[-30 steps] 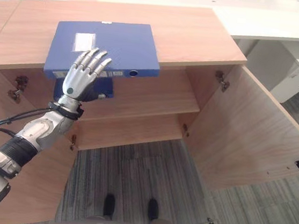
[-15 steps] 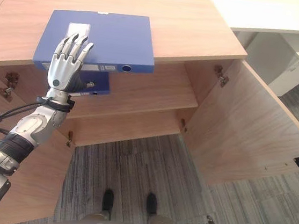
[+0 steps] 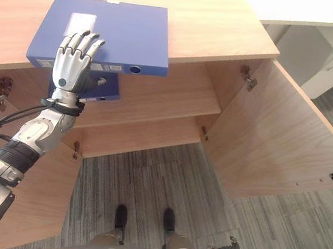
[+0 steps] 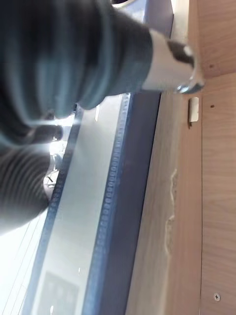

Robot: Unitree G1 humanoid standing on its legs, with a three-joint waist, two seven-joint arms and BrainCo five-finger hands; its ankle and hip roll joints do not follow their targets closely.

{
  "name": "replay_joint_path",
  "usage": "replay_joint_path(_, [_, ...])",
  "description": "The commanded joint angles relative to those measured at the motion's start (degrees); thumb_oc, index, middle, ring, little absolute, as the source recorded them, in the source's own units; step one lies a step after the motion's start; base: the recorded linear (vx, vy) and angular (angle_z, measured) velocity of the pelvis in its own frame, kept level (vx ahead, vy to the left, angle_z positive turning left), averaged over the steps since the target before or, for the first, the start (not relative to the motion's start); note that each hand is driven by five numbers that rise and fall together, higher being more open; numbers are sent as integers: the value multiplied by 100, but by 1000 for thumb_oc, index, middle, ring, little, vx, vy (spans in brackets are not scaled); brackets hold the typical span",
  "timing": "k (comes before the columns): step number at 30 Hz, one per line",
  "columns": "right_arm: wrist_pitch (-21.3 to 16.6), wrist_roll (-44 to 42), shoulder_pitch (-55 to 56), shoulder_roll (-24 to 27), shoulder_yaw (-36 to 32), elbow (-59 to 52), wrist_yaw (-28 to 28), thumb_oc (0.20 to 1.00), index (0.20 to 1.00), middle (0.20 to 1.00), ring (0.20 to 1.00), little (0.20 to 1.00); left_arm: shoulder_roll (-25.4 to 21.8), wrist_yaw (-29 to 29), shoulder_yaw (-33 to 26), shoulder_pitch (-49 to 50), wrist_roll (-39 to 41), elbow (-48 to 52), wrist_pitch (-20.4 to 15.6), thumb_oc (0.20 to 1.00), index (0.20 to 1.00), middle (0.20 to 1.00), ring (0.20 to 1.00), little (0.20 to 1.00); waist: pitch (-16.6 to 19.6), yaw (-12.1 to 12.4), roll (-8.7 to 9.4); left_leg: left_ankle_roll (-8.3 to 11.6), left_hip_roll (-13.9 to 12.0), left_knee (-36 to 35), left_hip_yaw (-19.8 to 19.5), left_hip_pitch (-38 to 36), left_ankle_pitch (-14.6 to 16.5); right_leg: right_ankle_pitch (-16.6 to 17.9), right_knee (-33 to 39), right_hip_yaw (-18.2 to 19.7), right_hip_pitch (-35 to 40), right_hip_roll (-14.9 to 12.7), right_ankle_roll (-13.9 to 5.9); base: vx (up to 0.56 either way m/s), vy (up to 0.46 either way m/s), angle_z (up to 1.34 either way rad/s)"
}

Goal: Put the empty folder in the office cabinet

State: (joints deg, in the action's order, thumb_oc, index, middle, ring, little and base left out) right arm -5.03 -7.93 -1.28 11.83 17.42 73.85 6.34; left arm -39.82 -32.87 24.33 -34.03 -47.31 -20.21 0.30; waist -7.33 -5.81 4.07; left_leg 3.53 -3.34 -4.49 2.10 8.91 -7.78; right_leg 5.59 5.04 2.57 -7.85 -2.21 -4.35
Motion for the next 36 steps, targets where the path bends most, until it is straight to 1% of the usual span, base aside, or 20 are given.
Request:
replay_joint_path(1, [-82,-150,-173,249,74,-29,137,1000,1000,1000,1000,1000,-289,-10,-97,-756,229,-341,40,200,200,200,200,200,69,-43,96,300,-266,-51,-80,222,504,-442,-4,-83,54,-108,-387,-39,-5,-2])
replay_joint_path(12, [-154,-249,-116,369,-26,-281,113,1000,1000,1000,1000,1000,-451,53,75,-896,334,-525,-5,200,200,200,200,200,101,-52,88,313,-293,-51,-20,252,456,-425,-4,-72,11,-84,-401,-16,-10,-3])
replay_joint_path(15, [-117,-241,-84,352,-64,-303,77,1000,1000,1000,1000,1000,-331,67,-123,-738,770,-322,-173,200,200,200,200,200,186,-17,60,306,-262,-51,7,76,490,-483,-4,-97,216,-126,-388,0,0,0])
replay_joint_path(16, [-98,-226,-74,344,-73,-289,72,1000,1000,1000,1000,1000,-239,57,-246,-668,1039,-198,-270,200,200,200,200,200,218,-5,49,301,-248,-51,7,25,499,-497,-4,-112,273,-142,-382,33,-14,1])
replay_joint_path(17, [-33,-202,-67,329,-101,-273,44,1000,1000,1000,1000,1000,10,-4,-661,-455,1718,194,-545,200,200,200,200,200,299,30,-3,290,-205,-51,-12,-123,526,-539,-4,-162,455,-182,-366,0,0,0])
replay_joint_path(20, [-10,-187,-63,337,-93,-285,22,1000,1000,1000,1000,1000,99,4,-810,-344,1949,346,-626,200,200,200,200,200,328,21,-32,280,-185,-51,-26,-212,553,-565,-4,-177,556,-199,-360,5,-1,3])
replay_joint_path(21, [5,-162,-106,338,-81,-310,12,1000,1000,1000,1000,1000,212,-31,-921,-348,2230,487,-755,200,200,200,200,200,391,45,-56,270,-159,-51,-33,-270,569,-576,-4,-192,622,-213,-357,14,1,11])
replay_joint_path(22, [53,-135,-203,366,-72,-346,-1,1000,1000,1000,1000,1000,420,44,-1119,-321,2898,833,-1009,200,200,200,200,200,463,82,-123,244,-115,-51,-63,-453,635,-622,-4,-233,814,-258,-354,20,13,15])
replay_joint_path(25, [101,-148,-494,451,-48,-408,8,1000,1000,1000,1000,1000,752,202,-1369,-240,4052,1347,-1368,200,200,200,200,200,605,152,-237,198,-38,-51,-106,-688,670,-654,-12,-306,1075,-317,-346,6,17,4])
replay_joint_path(26, [101,-148,-494,451,-48,-408,8,1000,1000,1000,1000,1000,752,202,-1369,-240,4052,1347,-1368,200,200,200,200,200,605,152,-237,198,-38,-51,-106,-688,670,-654,-12,-306,1075,-317,-346,23,22,13])
replay_joint_path(27, [103,-184,-610,467,-53,-427,13,1000,1000,1000,1000,1000,831,250,-1392,-222,4389,1463,-1478,200,200,200,200,200,657,182,-266,183,-19,-51,-121,-769,696,-667,-16,-325,1151,-338,-346,35,18,11])
replay_joint_path(29, [98,-272,-908,511,-38,-585,40,1000,1000,1000,1000,1000,1037,516,-1462,-122,5375,1792,-1831,200,200,200,200,200,777,252,-319,146,14,-51,-141,-914,730,-692,-21,-347,1282,-372,-349,46,36,18])
replay_joint_path(30, [83,-396,-1202,594,-36,-809,68,1000,1000,1000,1000,1000,1228,858,-1486,17,6357,2086,-2088,200,200,200,200,200,866,316,-342,120,37,-51,-162,-1009,745,-722,-25,-367,1390,-411,-340,36,40,9])
replay_joint_path(31, [70,-484,-1370,686,-50,-980,91,1000,1000,1000,1000,1000,1314,1091,-1451,127,6872,2217,-2147,200,200,200,200,200,903,345,-348,111,47,-51,-174,-1033,749,-735,-32,-384,1429,-429,-338,36,28,0])
replay_joint_path(33, [34,-786,-1686,891,-104,-1432,127,1000,1000,1000,1000,1000,1462,1441,-1361,364,7626,2442,-2181,200,200,200,200,200,960,388,-351,94,67,-51,-208,-1084,750,-761,-73,-417,1496,-460,-328,10,9,3])
replay_joint_path(36, [-49,-1183,-2136,1324,-184,-2415,110,1000,1000,1000,1000,1000,1557,1933,-1205,951,8400,2882,-2085,200,200,200,200,200,993,446,-331,74,95,-51,-280,-1114,741,-792,-144,-456,1538,-478,-315,3,19,13])
